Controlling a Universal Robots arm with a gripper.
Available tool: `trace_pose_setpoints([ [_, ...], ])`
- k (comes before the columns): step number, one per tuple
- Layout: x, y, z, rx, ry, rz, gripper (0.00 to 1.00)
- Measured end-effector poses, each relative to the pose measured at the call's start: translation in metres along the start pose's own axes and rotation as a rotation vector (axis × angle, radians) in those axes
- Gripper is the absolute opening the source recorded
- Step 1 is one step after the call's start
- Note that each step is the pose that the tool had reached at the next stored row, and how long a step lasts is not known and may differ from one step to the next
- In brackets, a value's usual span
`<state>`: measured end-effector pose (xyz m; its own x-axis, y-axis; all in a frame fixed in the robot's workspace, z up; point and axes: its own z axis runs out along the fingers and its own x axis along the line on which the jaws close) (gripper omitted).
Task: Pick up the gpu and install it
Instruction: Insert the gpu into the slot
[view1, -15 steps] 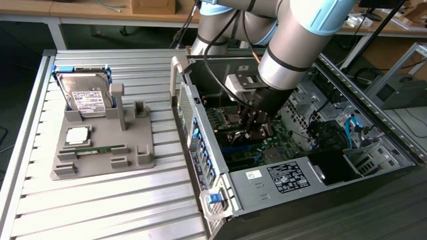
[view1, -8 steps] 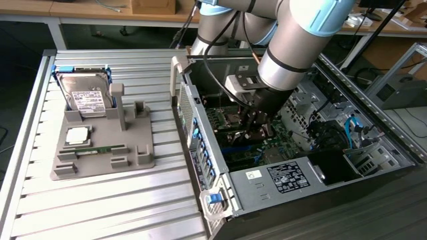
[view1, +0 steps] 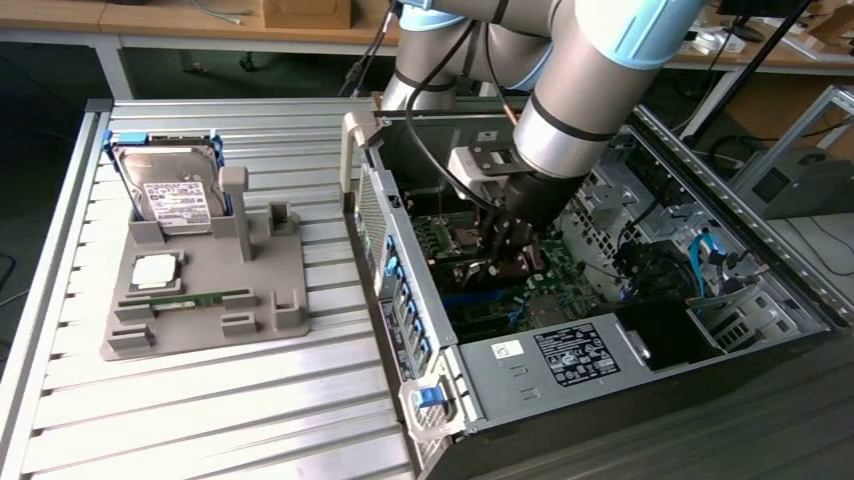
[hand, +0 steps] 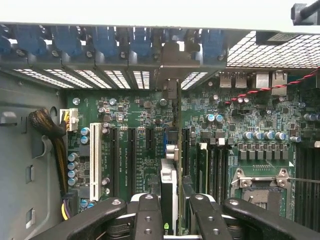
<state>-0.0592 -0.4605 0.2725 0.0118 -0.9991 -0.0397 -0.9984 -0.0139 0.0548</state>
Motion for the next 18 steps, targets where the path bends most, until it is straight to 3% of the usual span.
trace_pose_setpoints([
  [11,0.0007,-0.0004,0.0076,0.0001,0.0011,0.007,0.27],
  [18,0.0004,-0.0002,0.0034,0.0003,0.0005,0.007,0.27],
])
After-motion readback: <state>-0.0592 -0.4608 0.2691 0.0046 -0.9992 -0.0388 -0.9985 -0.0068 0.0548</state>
